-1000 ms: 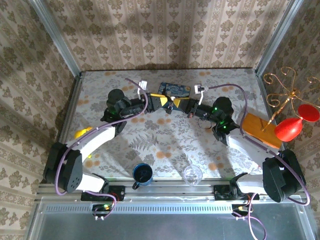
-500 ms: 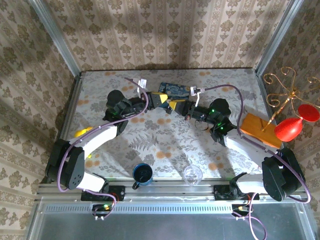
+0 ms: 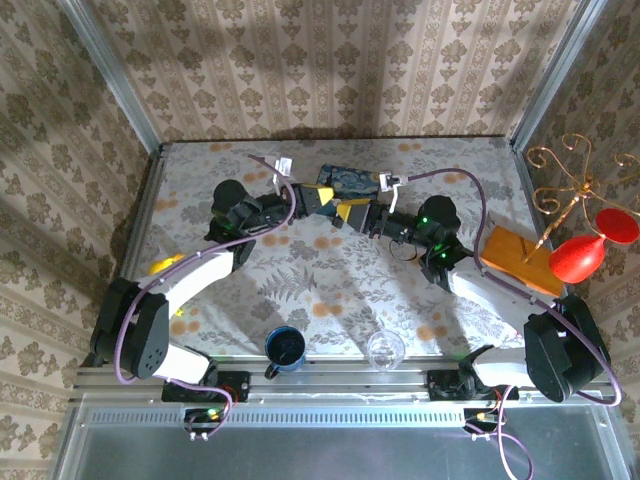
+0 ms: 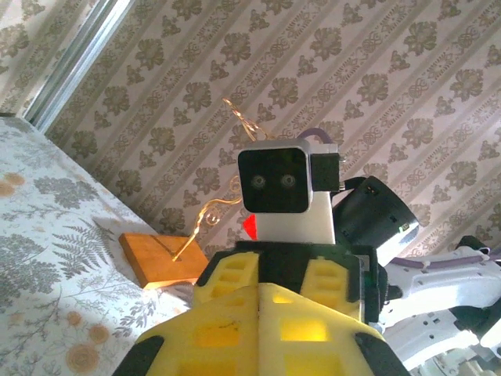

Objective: Unlock a padlock with a key

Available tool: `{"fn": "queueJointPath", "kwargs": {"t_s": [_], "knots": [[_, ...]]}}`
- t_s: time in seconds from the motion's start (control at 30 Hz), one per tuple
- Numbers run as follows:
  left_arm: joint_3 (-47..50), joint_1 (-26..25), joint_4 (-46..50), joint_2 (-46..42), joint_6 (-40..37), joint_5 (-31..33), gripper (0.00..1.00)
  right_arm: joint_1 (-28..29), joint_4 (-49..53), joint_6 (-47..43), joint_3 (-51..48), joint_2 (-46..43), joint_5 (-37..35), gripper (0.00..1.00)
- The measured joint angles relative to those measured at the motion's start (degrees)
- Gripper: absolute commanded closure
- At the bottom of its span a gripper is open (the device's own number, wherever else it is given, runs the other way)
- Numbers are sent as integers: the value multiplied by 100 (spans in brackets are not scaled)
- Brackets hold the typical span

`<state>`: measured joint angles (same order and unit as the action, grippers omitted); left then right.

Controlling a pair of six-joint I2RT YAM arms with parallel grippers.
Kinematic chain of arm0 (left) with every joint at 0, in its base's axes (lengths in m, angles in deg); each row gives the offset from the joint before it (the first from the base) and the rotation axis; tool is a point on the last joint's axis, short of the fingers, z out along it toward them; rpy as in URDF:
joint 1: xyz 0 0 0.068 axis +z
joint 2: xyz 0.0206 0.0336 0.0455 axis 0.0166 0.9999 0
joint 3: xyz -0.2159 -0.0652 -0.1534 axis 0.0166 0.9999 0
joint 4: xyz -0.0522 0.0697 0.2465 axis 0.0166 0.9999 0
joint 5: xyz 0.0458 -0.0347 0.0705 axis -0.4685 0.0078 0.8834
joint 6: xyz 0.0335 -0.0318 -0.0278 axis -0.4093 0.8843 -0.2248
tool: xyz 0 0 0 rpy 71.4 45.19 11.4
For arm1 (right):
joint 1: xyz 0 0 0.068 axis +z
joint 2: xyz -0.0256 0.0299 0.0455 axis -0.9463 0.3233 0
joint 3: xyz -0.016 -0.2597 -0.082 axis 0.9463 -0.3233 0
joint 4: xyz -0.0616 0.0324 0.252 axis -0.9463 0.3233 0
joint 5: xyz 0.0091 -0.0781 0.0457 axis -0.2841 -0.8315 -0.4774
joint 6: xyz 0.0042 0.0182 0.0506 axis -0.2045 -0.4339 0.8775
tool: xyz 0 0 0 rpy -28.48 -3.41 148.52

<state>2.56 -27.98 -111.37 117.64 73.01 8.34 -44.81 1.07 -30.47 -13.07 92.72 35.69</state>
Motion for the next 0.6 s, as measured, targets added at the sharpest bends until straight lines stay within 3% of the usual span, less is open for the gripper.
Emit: {"fn": "queueJointPath", "kwargs": {"t_s": [0.17, 0.4, 0.6], "knots": [[-299, 219, 1429, -278, -772, -109, 100, 0, 667, -297, 24, -219, -223, 37], [-1921, 59, 5342, -997, -3654, 463, 100, 0, 1598, -859, -46, -1233, -719, 26], [-2667, -229, 7267, -1360, -5410, 1001, 100, 0, 2170, -1331, -105, -1886, -946, 14]]}}
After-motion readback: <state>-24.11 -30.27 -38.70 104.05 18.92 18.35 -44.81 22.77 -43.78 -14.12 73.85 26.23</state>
